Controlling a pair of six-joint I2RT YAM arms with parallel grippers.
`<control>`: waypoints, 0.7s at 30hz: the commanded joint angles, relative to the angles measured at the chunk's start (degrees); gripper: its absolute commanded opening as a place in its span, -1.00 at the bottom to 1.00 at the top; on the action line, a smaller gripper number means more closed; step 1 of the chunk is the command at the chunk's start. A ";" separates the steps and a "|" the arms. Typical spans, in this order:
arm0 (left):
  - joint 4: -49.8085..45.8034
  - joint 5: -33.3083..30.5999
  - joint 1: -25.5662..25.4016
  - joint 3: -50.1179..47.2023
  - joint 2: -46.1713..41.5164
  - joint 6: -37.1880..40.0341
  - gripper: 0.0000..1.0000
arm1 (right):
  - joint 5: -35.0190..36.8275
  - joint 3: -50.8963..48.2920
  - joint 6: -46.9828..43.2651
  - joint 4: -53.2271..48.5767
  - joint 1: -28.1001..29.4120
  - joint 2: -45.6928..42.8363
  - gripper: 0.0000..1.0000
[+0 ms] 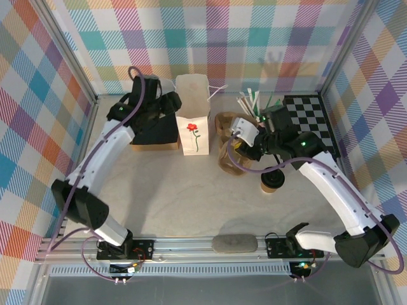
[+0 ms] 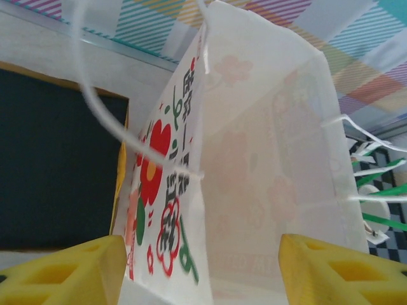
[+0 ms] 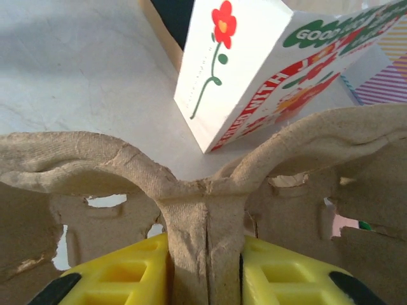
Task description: Pack the takeout coffee
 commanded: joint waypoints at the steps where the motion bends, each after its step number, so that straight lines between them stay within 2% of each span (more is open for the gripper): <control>1: -5.51 -0.96 0.29 5.85 4.32 3.31 0.26 | -2.99 -0.49 2.53 0.12 1.21 -2.28 -0.43; 5: -6.90 -1.17 0.29 9.13 7.79 3.43 0.11 | -2.44 -0.59 3.30 -0.20 2.31 -4.16 -0.44; 10: -7.80 -2.39 0.14 8.47 8.50 3.64 -0.23 | -2.08 -1.18 3.43 -0.10 2.95 -6.36 -0.48; 15: -7.64 -0.98 -0.97 5.87 6.97 3.97 -0.59 | -1.65 -0.88 3.91 0.16 3.68 -6.87 -0.51; 21: -7.01 -1.34 -2.69 1.53 1.99 2.59 -0.70 | -2.16 0.96 3.71 -1.01 4.38 -6.92 -0.51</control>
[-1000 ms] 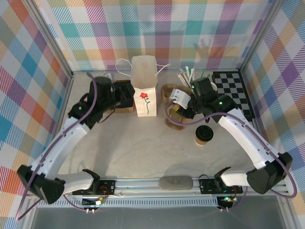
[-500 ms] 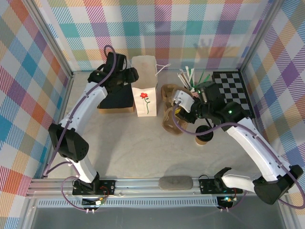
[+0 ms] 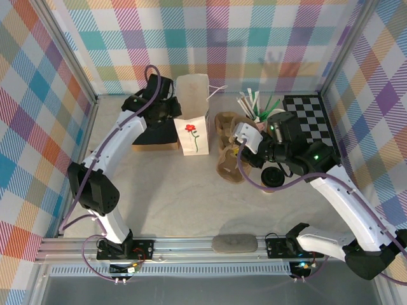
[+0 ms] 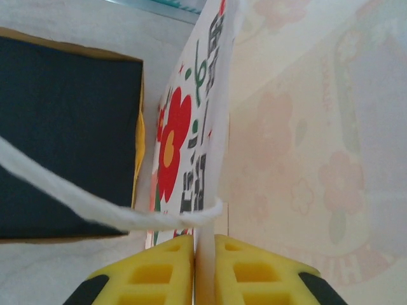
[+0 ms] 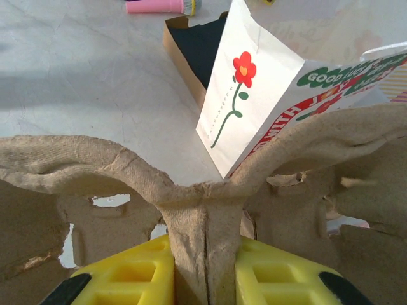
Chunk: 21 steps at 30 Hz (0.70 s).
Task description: Pack the takeout coffee
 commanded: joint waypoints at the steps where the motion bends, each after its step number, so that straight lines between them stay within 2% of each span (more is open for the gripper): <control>1: -0.55 0.19 -0.93 -3.19 -5.99 -1.33 -0.70 | -1.46 1.76 0.56 -0.95 0.53 -0.76 -0.51; 12: 2.02 1.98 -3.84 -15.55 -20.53 -7.42 -0.72 | -3.48 4.02 1.57 -1.17 1.23 -3.96 -0.54; 21: 1.23 -5.68 -11.63 -26.09 -32.01 -15.06 -0.70 | -5.72 6.42 2.04 -1.44 1.49 -6.01 -0.55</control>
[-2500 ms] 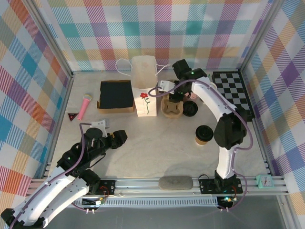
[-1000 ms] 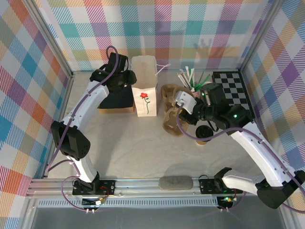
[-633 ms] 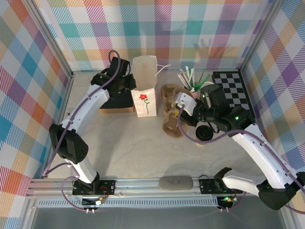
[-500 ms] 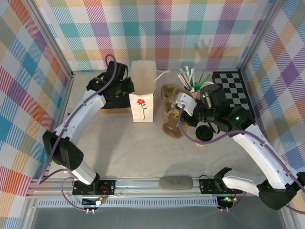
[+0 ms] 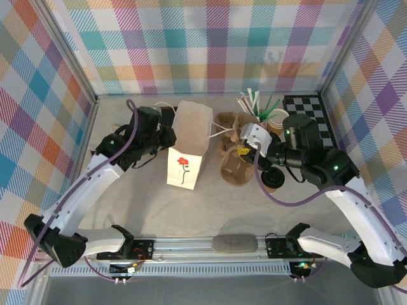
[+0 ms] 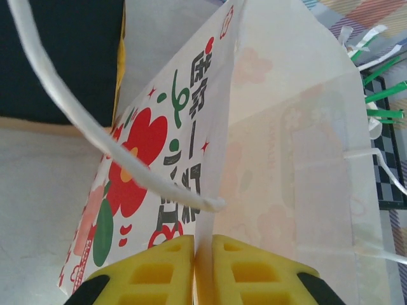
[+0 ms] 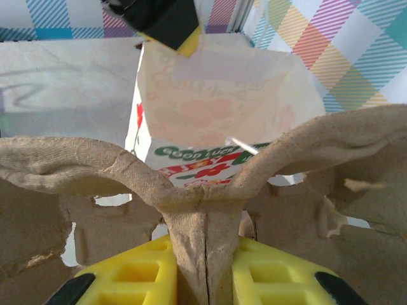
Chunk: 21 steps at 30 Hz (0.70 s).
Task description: Pack the takeout coffee
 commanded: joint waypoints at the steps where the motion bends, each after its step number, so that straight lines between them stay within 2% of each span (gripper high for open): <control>1: 0.73 -3.78 -2.56 -2.73 -3.76 -4.93 -0.69 | -2.95 3.12 1.38 -0.12 0.39 -0.83 -0.56; 9: 3.04 -6.87 -10.19 -8.36 -8.48 -13.84 -0.65 | -5.27 7.45 2.03 -0.50 0.39 0.88 -0.57; 16: 4.14 -7.37 -14.53 -10.97 -9.45 -16.70 -0.55 | -7.26 10.41 1.95 -0.81 0.38 3.03 -0.58; 18: 3.93 -7.74 -15.01 -11.67 -10.30 -16.76 -0.46 | -7.81 10.97 1.65 -0.91 0.46 3.58 -0.58; 21: 1.82 -9.24 -15.37 -11.46 -11.88 -15.75 -0.11 | -9.17 11.85 0.75 -1.20 0.47 4.63 -0.58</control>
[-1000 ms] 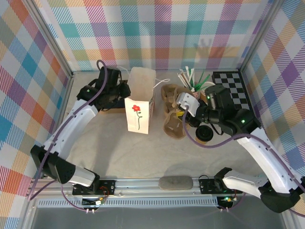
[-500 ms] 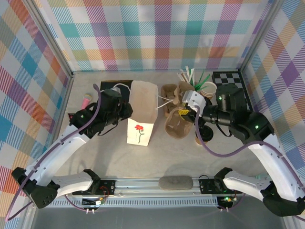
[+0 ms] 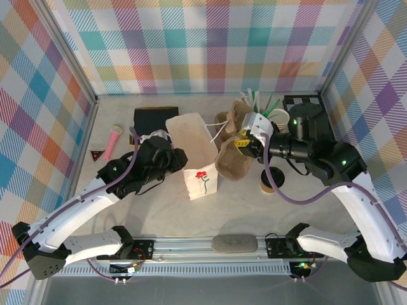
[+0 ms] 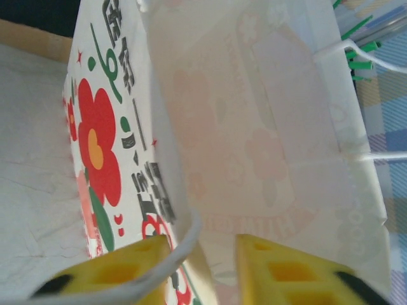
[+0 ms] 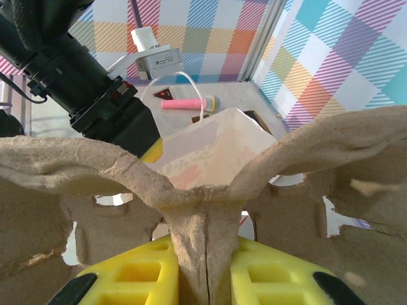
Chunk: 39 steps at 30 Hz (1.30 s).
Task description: Pack the takeout coffee
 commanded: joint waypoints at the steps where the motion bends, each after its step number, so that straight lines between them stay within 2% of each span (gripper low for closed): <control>1: -2.07 -3.27 -0.87 0.37 -2.84 0.71 0.05 | -3.59 2.61 -0.76 -0.75 0.49 0.97 -0.57; 4: -6.17 -6.28 -1.21 2.01 -4.07 2.53 0.31 | -4.80 3.99 -1.59 -1.05 0.62 2.92 -0.57; 11: -10.49 -9.58 -1.33 3.45 -7.53 5.20 0.38 | -7.61 9.39 -4.62 -1.03 1.51 9.45 -0.56; 19: -10.20 -11.67 -0.53 3.64 -9.63 7.20 0.48 | -11.11 21.48 -10.35 -4.07 1.51 22.86 -0.58; 22: -8.10 -8.98 2.24 1.67 -10.48 7.06 0.49 | -13.06 27.25 -12.73 -6.50 1.53 28.49 -0.59; 30: -2.95 4.52 14.94 -1.27 -11.34 7.32 0.43 | -15.04 39.38 -21.10 -15.62 1.46 41.82 -0.58; 33: -1.19 8.14 17.53 -1.83 -10.49 7.29 0.39 | -15.08 42.40 -23.71 -19.57 1.53 45.61 -0.58; 39: 1.84 11.47 19.75 -3.00 -8.79 6.87 0.26 | -15.08 46.82 -26.26 -25.33 1.53 50.18 -0.58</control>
